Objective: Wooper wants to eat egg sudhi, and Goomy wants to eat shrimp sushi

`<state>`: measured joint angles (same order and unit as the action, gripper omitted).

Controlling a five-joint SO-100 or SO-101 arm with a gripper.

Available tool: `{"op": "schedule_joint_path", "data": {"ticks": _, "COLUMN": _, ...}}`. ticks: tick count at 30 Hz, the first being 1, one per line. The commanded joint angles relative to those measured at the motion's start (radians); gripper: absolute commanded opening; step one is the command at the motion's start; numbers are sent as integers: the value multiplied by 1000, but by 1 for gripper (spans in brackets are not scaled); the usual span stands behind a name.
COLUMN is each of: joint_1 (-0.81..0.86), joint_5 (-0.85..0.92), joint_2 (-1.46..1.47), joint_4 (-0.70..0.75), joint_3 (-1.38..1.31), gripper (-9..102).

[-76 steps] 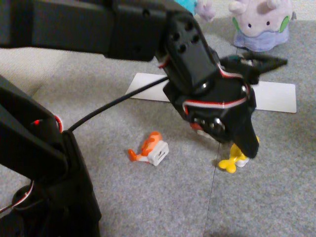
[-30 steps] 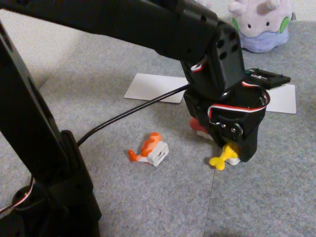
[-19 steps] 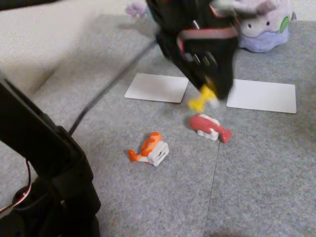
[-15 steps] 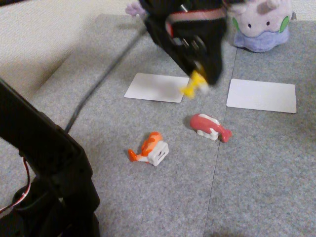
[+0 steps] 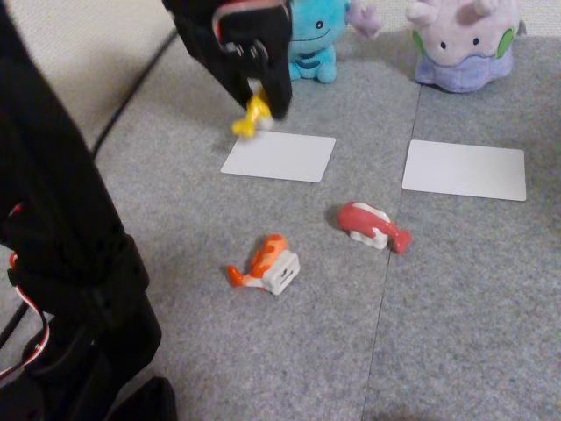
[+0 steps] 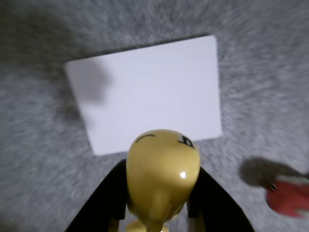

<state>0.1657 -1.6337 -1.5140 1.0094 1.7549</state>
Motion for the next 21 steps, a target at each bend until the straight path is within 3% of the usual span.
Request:
{"op": "schedule_joint_path", "data": {"ticks": 1, "joint_1": 18, "joint_5": 6, "joint_2": 69, "joint_4": -40, "joint_3": -61, "gripper": 2}}
{"op": "schedule_joint_path", "data": {"ticks": 7, "joint_1": 26, "joint_5": 6, "joint_2": 164, "joint_4": -103, "joint_3": -61, "gripper": 4}}
{"op": "schedule_joint_path", "data": {"ticks": 15, "joint_1": 25, "joint_5": 9, "joint_2": 184, "joint_4": -124, "joint_3": -61, "gripper": 21}}
{"op": "schedule_joint_path", "data": {"ticks": 21, "joint_1": 17, "joint_5": 11, "joint_2": 97, "joint_4": -58, "joint_3": -71, "gripper": 30}}
